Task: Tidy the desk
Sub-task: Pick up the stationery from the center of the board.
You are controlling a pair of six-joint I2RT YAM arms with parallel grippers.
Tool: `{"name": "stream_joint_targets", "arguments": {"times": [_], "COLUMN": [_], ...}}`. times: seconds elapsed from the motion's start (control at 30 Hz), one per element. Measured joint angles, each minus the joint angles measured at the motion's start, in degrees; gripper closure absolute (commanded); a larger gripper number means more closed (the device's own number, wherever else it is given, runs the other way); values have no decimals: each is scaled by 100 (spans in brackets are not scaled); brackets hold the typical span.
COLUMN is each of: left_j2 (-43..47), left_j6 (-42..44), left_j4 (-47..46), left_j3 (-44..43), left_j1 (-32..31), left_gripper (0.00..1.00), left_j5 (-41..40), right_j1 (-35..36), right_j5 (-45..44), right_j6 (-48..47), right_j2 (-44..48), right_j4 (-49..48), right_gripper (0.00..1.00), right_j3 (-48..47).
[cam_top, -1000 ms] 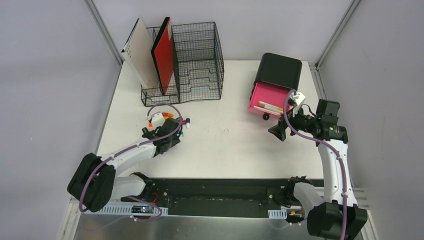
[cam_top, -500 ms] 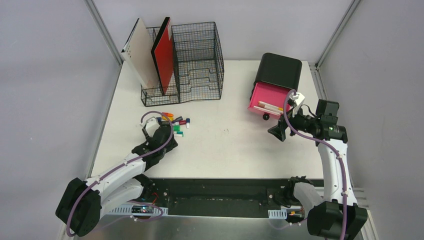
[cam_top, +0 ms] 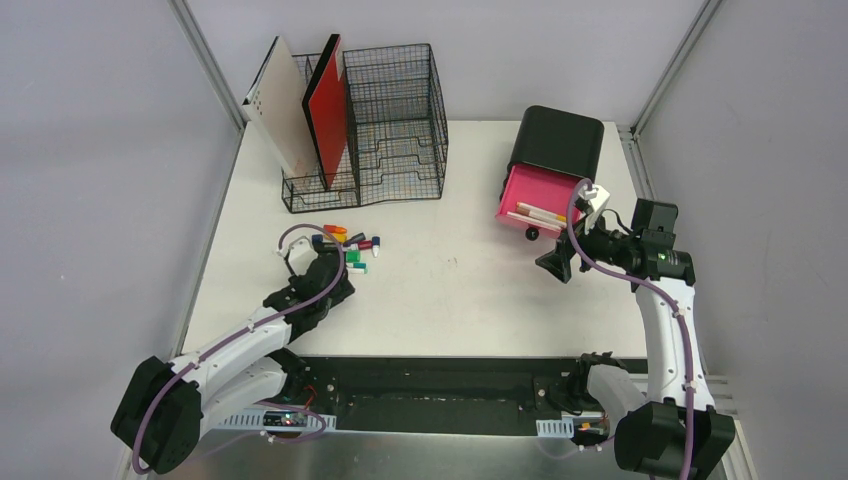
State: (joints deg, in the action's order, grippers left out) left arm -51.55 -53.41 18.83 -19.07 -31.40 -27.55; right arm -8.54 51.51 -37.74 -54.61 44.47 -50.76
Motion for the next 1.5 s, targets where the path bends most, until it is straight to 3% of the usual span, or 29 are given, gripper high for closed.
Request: {"name": "stream_joint_targets", "arguments": {"times": [0.57,0.97,1.23,1.5], "left_j2": [772,96,-210,-1051], "left_j6": [76,-437,-476,-752], "left_j4": [151,833,927,1285], "left_j3": [120,-175,-337,-861], "left_j1": [-203,-201,-201,-83], "left_gripper": [43,46,61,58], "left_j5": [-393,-715,-713,-699], "right_j1": [0,0,0,0], "right_j5": [9,39,37,37], "right_j6": [-79,-116,-140,-144], "right_j2": [-24,-24,-24,-24], "right_j4": [87,146,175,179], "right_gripper": [1,1,1,1], "right_j3": [0,0,0,0]}}
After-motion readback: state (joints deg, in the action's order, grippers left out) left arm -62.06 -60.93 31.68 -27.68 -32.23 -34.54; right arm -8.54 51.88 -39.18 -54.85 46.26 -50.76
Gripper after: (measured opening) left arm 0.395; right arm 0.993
